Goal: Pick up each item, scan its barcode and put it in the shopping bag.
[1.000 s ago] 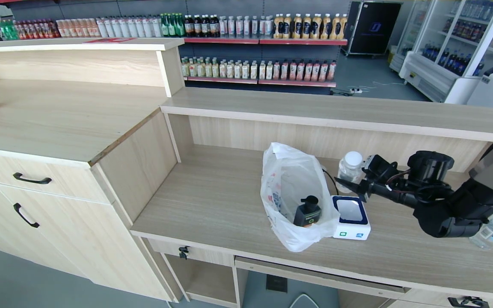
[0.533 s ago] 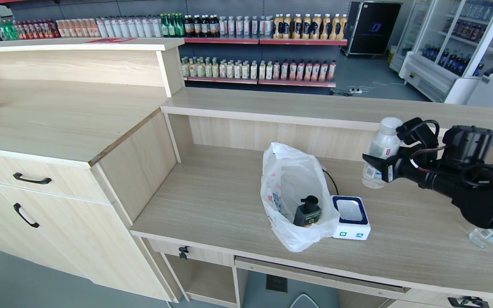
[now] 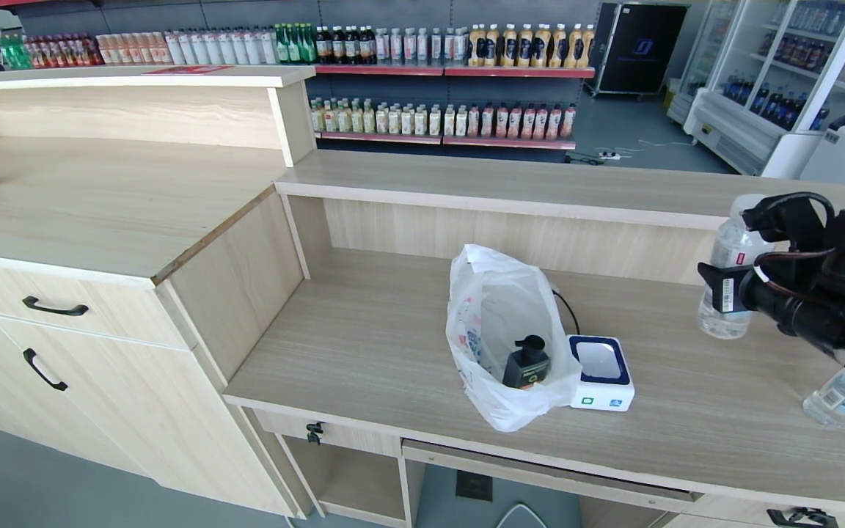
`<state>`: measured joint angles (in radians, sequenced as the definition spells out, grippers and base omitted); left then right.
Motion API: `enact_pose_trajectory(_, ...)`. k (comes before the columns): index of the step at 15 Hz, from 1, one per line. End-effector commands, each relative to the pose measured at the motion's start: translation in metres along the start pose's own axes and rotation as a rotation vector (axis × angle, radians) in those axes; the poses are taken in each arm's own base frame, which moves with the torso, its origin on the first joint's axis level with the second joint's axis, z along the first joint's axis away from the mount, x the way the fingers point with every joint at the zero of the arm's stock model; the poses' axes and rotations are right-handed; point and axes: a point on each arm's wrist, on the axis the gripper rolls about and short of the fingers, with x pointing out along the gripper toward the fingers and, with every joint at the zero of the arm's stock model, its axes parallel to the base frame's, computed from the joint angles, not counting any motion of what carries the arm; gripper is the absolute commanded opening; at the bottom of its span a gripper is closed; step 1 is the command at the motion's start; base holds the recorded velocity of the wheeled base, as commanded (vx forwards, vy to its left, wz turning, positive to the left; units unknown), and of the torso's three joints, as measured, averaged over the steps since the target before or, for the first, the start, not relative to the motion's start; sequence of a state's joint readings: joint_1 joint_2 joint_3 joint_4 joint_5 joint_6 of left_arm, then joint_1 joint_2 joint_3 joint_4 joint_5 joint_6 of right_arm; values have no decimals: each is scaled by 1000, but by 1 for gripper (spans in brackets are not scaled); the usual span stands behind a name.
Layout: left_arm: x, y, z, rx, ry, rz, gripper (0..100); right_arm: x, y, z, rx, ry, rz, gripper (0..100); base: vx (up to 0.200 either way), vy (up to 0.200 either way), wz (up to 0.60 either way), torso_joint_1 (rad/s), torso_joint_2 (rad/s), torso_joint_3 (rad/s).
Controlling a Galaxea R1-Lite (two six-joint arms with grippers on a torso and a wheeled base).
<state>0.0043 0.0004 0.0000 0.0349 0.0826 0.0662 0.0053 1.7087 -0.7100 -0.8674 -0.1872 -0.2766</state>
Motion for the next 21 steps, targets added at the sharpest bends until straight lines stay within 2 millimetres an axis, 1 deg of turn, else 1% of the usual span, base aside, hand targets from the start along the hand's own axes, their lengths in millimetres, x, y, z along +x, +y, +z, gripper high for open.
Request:
enact_pose_trajectory(1, 0, 0, 0, 0, 0, 1, 100, -1, -1, 3, -4, -11, -2, 0, 0, 0, 0, 0, 0, 0)
enact_pose_trajectory(3, 0, 0, 0, 0, 0, 1, 100, -2, 5, 6, -8, -26, 16, 0, 0, 0, 600, 5, 5, 0)
enact_pose_trajectory(6, 0, 0, 0, 0, 0, 1, 100, -1, 21, 17, 7, -74, 59, 0, 0, 0, 600, 6, 4, 1)
enact_pose_trajectory(7, 0, 0, 0, 0, 0, 1, 100, 1, 24, 15, 21, -67, 70, 0, 0, 0, 600, 2, -2, 2)
enact_pose_trajectory(9, 0, 0, 0, 0, 0, 1, 100, 14, 37, 6, 78, -30, 100, 0, 0, 0, 0, 0, 0, 0)
enact_pose_trajectory(10, 0, 0, 0, 0, 0, 1, 100, 26, 43, -4, 105, -5, 106, 0, 0, 0, 0, 0, 0, 0)
enact_pose_trajectory(12, 0, 0, 0, 0, 0, 1, 100, 50, 56, -19, 122, -21, 110, 0, 0, 0, 0, 0, 0, 0)
enact_pose_trajectory(14, 0, 0, 0, 0, 0, 1, 100, 70, 67, -32, 135, -69, 124, 0, 0, 0, 0, 0, 0, 0)
enact_pose_trajectory(16, 0, 0, 0, 0, 0, 1, 100, 80, 74, -41, 150, -104, 170, 0, 0, 0, 0, 0, 0, 0)
enact_pose_trajectory(18, 0, 0, 0, 0, 0, 1, 100, 86, 78, -51, 146, -86, 196, 0, 0, 0, 0, 0, 0, 0)
enact_pose_trajectory(19, 0, 0, 0, 0, 0, 1, 100, 89, 79, -53, 148, -86, 197, 0, 0, 0, 0, 0, 0, 0)
enact_pose_trajectory(21, 0, 0, 0, 0, 0, 1, 100, 102, 88, -58, 181, -104, 220, 0, 0, 0, 0, 0, 0, 0)
